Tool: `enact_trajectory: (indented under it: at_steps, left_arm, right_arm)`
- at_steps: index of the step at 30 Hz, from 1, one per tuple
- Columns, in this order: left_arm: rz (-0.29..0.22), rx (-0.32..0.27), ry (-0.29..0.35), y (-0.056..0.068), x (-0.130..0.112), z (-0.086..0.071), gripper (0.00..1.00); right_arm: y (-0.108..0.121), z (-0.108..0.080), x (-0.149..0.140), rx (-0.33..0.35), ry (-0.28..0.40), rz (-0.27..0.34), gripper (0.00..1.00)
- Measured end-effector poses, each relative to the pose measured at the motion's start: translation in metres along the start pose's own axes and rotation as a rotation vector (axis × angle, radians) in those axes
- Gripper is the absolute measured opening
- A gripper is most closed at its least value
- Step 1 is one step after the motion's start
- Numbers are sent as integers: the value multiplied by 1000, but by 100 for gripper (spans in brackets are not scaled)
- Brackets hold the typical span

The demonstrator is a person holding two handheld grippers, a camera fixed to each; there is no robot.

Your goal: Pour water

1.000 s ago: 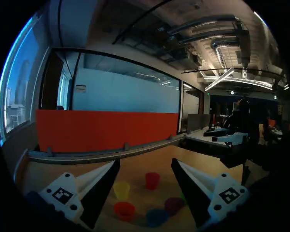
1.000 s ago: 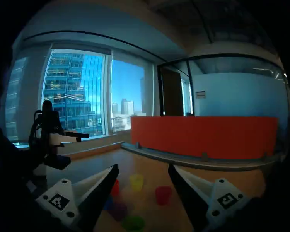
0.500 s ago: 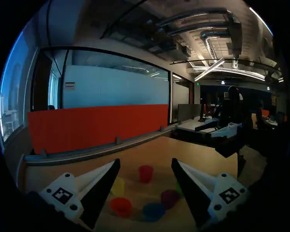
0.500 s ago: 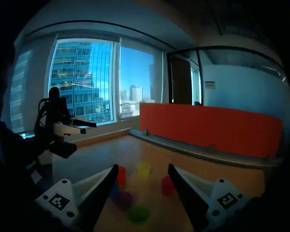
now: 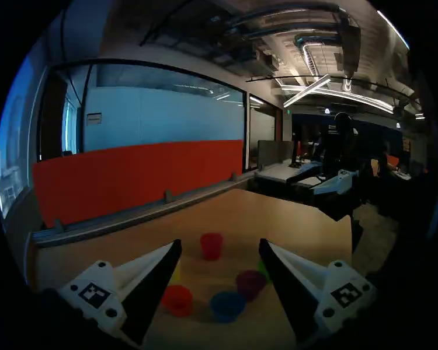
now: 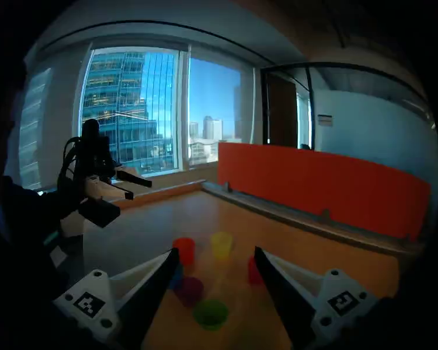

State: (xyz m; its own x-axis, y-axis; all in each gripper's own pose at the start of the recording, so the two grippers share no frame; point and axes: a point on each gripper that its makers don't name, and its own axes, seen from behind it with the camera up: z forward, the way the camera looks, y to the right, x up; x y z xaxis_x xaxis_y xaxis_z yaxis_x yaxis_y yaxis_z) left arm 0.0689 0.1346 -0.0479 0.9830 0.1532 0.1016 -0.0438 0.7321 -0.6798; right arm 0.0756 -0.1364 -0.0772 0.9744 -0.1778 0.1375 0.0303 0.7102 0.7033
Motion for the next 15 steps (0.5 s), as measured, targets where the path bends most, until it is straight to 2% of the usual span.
enact_trajectory:
  at_steps: [8, 15]
  left_arm:
    - [22, -5, -44, 1, -17, 2, 99]
    - [40, -32, -82, 7, -31, 3, 99]
  right_arm:
    - [1, 3, -24, 5, -69, -9, 100]
    - [-2, 5, -39, 18, -112, -27, 100]
